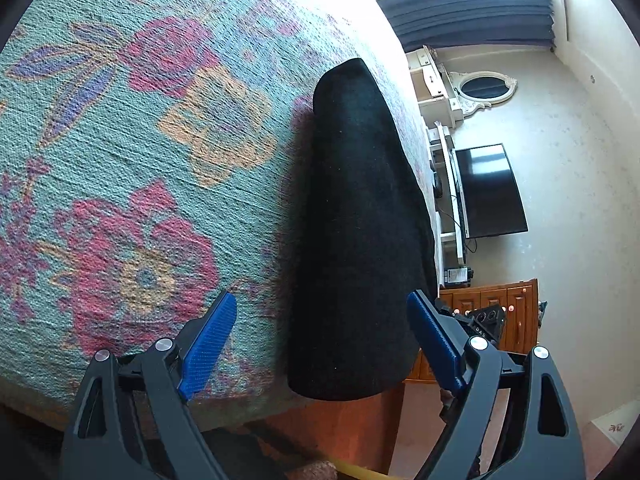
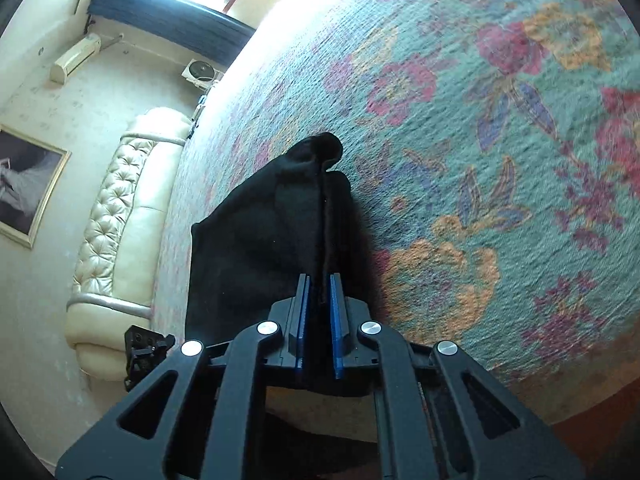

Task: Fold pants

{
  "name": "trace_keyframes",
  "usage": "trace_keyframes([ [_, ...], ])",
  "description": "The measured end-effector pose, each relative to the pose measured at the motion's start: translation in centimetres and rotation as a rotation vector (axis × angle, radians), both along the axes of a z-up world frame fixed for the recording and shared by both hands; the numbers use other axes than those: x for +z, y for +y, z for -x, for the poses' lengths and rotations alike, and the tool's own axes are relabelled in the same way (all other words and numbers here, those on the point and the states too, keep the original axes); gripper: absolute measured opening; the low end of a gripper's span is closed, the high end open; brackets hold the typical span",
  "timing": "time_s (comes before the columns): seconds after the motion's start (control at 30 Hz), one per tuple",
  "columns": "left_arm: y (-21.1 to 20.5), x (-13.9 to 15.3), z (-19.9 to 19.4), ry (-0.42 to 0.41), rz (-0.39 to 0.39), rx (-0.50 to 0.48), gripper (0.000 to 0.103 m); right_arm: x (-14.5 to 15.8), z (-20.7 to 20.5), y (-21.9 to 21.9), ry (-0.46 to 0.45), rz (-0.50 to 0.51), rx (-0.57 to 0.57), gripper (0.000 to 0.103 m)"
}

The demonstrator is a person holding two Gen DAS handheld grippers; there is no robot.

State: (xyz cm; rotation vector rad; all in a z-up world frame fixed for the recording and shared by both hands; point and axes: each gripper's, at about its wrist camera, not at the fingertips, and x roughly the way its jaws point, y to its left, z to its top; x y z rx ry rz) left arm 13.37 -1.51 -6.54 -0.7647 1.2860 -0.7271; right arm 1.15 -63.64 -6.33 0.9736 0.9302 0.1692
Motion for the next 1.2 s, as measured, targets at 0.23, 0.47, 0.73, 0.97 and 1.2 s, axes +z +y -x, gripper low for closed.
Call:
trace_keyframes([
  [0.23, -0.6, 0.3, 0.0, -0.005, 0.012, 0.007, 0.085, -3.0, 2.6, -1.6, 0.035, -0.141, -0.056, 0.063],
  [0.47, -2.5, 0.0, 0.0, 0.003, 0.054, -0.026, 0.085, -5.6, 2.8, -0.2, -0.022, -0.321, -0.022, 0.079],
  [0.73, -4.0, -0.5, 0.3, -0.004, 0.085, -0.044, 0.085, -4.6, 2.1, 2.0, -0.054, -0.244, 0.041, 0.082],
  [0.97, -4.7, -0.6, 1.2, -0.084, -0.039, -0.161, 0.05, -5.6, 2.8, 3.3, -0.035, -0.137, 0.081, 0.042],
  [1.2, -4.0, -1.5, 1.0, -0.083, 0.008, -0.166, 0.041, -6.4, 3.6, 3.6, -0.066, -0.145, 0.084, 0.036],
])
